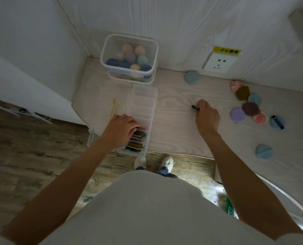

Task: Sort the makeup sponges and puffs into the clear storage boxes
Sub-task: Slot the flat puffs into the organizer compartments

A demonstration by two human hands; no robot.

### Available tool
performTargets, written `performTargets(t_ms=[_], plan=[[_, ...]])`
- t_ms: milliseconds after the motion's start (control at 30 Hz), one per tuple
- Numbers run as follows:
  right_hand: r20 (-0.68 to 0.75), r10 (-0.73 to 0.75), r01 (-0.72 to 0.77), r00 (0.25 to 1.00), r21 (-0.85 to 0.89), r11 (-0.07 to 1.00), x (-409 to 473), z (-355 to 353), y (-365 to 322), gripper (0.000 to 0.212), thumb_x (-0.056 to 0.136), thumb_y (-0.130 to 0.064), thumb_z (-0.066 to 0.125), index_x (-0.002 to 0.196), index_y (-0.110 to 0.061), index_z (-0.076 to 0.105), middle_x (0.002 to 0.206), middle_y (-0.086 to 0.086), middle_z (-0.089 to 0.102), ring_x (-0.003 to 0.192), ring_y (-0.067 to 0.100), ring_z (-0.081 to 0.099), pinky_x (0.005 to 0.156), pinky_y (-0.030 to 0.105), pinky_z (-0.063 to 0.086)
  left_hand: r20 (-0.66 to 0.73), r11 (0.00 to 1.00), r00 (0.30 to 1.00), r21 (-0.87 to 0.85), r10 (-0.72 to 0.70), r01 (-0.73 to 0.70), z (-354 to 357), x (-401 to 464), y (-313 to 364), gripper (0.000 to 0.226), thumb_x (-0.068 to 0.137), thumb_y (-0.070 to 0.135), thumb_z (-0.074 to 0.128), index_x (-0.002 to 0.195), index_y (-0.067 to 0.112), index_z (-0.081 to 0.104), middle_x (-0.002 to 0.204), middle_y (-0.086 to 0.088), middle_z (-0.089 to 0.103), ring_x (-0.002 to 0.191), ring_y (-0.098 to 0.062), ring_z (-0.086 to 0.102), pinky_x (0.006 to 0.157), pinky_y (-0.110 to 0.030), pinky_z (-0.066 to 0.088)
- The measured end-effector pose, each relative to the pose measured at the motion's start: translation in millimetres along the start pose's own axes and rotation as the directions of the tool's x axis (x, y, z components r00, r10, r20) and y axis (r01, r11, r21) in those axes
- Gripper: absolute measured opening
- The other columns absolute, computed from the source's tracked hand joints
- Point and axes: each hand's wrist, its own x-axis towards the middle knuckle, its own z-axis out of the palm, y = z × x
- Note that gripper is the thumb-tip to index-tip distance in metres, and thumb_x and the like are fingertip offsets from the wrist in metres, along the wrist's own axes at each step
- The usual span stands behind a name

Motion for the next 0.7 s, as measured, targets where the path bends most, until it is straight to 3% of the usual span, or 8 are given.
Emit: performTargets(t_ms=[100,200,267,367,500,600,700], plan=[[-0.045,0.041,-0.026,0.998,0.291,0.956,-7,-23,-29,0.025,0.086,-0.010,0.062,0.111,-0.013,0.060,0.097,0.011,0.067,0.082,0.025,0.061,0.073,0.028,0.043,-0.052,1.000,0.999,0.008,0.007,-0.007,-1,-2,0,0.021,0.083,0.011,0.064,0.102,0.018,0.070,0.095,-0.006,0.064,0.086,-0.027,0.057,0.076,-0.040,0.040],[0.088,-0.031,-0.033,0.996,0.641,0.767,-27,-45,-80,0.024,0.081,-0.012,0.068,0.104,-0.018,0.067,0.091,0.002,0.066,0.079,0.011,0.059,0.071,0.016,0.045,-0.079,1.000,0.997,0.000,-0.008,0.008,1,-5,1,0.022,0.082,0.011,0.064,0.102,0.018,0.071,0.091,-0.007,0.064,0.082,-0.028,0.057,0.073,-0.039,0.041],[0.141,-0.128,-0.018,0.982,0.738,0.675,-40,-44,-108,0.020,0.079,-0.009,0.070,0.097,-0.016,0.069,0.085,-0.003,0.068,0.073,0.006,0.061,0.069,0.013,0.049,-0.084,1.000,0.996,-0.006,-0.002,0.002,2,-5,1,0.023,0.082,0.011,0.065,0.103,0.019,0.071,0.089,-0.006,0.065,0.080,-0.028,0.058,0.072,-0.039,0.041],[0.115,-0.216,0.087,0.969,0.662,0.744,-49,-28,-130,0.014,0.077,-0.011,0.070,0.090,-0.017,0.068,0.084,-0.003,0.067,0.071,0.010,0.061,0.067,0.024,0.051,-0.123,1.000,0.992,-0.001,0.017,-0.017,3,-5,0,0.025,0.079,0.010,0.068,0.100,0.023,0.071,0.081,-0.004,0.065,0.074,-0.027,0.058,0.068,-0.037,0.042],[0.088,-0.311,0.255,0.946,0.389,0.885,-48,-9,-143,0.013,0.075,-0.009,0.070,0.085,-0.014,0.063,0.079,0.001,0.064,0.071,0.021,0.058,0.063,0.031,0.046,-0.141,1.000,0.990,0.004,0.008,-0.008,4,-6,-2,0.027,0.083,0.025,0.048,0.092,0.023,0.073,0.076,-0.001,0.066,0.069,-0.026,0.058,0.065,-0.035,0.043],[-0.004,-0.445,0.443,0.896,0.112,0.890,-47,-4,-149,0.016,0.064,-0.008,0.075,0.073,-0.015,0.063,0.066,0.002,0.060,0.066,0.023,0.054,0.058,0.031,0.044,-0.130,1.000,0.992,0.020,0.004,-0.001,5,-7,-1,0.031,0.084,0.029,0.044,0.090,0.024,0.074,0.077,0.000,0.068,0.069,-0.025,0.058,0.065,-0.035,0.043],[-0.048,-0.486,0.488,0.872,0.048,0.871,-47,-8,-143,0.009,0.066,-0.017,0.077,0.070,-0.017,0.069,0.080,0.004,0.060,0.072,0.025,0.054,0.062,0.031,0.042,-0.140,0.999,0.990,0.037,-0.012,0.018,6,-8,-2,0.019,0.084,0.025,0.056,0.091,0.024,0.073,0.079,0.000,0.069,0.072,-0.025,0.059,0.069,-0.036,0.042]])
